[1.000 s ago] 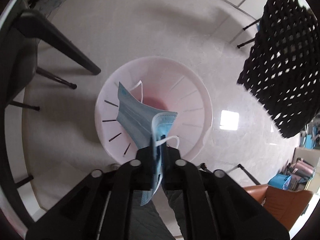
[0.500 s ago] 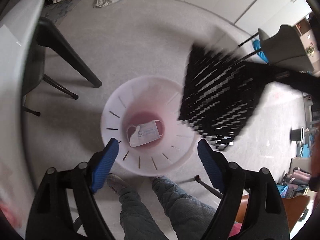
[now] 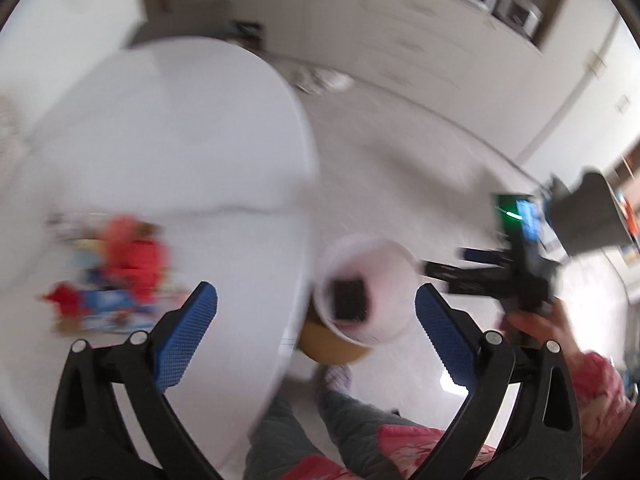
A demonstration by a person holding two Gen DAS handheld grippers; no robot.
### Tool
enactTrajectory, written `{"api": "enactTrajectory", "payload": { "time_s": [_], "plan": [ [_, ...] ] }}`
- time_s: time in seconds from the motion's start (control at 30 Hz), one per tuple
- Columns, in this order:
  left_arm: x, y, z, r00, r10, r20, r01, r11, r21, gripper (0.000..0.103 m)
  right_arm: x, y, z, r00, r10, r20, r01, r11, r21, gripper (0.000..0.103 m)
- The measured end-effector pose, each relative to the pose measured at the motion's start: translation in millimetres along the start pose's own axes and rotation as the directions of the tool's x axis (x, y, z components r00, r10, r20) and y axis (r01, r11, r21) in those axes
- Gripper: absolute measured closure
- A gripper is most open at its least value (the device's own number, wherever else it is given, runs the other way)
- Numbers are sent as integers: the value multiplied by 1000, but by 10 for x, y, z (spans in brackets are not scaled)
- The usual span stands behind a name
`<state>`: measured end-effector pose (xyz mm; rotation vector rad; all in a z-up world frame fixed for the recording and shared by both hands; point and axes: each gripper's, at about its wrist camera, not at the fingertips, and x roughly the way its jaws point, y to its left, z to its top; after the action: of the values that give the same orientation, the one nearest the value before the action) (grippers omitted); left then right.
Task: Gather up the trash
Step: 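Grasp the clear plastic container with the left gripper while the right grasps red paper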
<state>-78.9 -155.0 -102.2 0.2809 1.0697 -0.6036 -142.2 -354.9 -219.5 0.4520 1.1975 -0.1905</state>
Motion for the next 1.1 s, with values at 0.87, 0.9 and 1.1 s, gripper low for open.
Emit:
{"api": "enactTrajectory", "payload": {
  "time_s": [0.87,0.9,1.1],
  "plan": [
    [-382,2416,-1166,955,294,-45,-292,896,-334,8,-710,2643,340,971,215,106,-144,875,-461,2],
    [-309,2433,-1156,955,291,-54,-292,897,-330,8,-677,2700,354,973,212,95,-145,873,-465,2],
    [165,2462,-1160,961,254,-109,-275,919,-283,8,-554,2842,406,982,181,52,-137,877,-460,2]
  ]
}}
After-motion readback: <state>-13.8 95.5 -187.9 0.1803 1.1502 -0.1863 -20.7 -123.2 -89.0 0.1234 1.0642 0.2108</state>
